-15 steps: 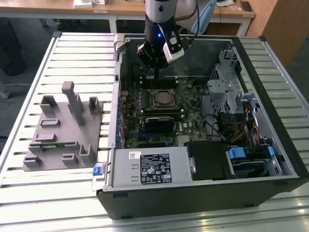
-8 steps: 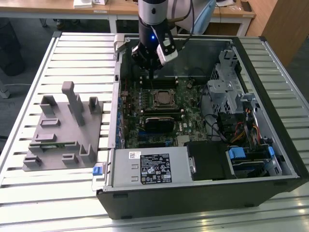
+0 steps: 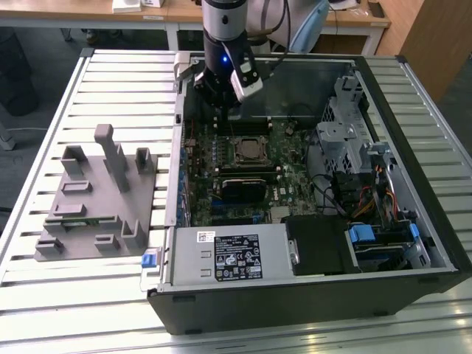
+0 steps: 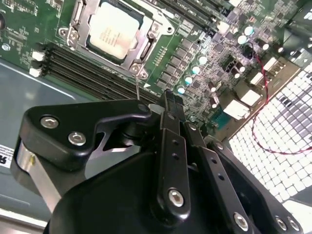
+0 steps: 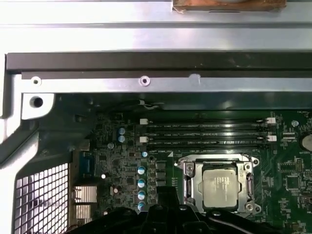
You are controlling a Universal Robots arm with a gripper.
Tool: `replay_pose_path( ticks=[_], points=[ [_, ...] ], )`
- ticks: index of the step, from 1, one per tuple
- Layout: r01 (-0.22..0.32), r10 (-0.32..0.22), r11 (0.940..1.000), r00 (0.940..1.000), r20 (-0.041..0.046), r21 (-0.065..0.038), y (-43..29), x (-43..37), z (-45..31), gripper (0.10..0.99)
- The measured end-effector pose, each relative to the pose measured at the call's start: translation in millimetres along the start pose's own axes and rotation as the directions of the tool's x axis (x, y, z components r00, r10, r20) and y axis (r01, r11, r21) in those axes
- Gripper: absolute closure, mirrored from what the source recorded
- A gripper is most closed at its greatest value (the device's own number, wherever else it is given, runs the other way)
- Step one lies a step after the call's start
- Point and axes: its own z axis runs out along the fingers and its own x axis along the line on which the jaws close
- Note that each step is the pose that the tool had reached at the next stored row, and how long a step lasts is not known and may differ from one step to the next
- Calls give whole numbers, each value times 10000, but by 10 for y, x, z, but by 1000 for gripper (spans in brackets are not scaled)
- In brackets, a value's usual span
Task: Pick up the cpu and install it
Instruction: 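Install the first cpu locking lever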
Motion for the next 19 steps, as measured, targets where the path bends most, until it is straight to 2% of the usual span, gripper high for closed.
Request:
replay_pose_path(
  ticks=[7,14,16,19],
  points=[
    [0,0,10000,10000,0,1,111,14,41,980],
    [-1,1,10000,10000,0,1,177,10,71,980],
    [2,-2,10000,10000,0,-1,194,-15,74,980],
    [-2,2,10000,10000,-13,0,201,-109,77,980]
  ],
)
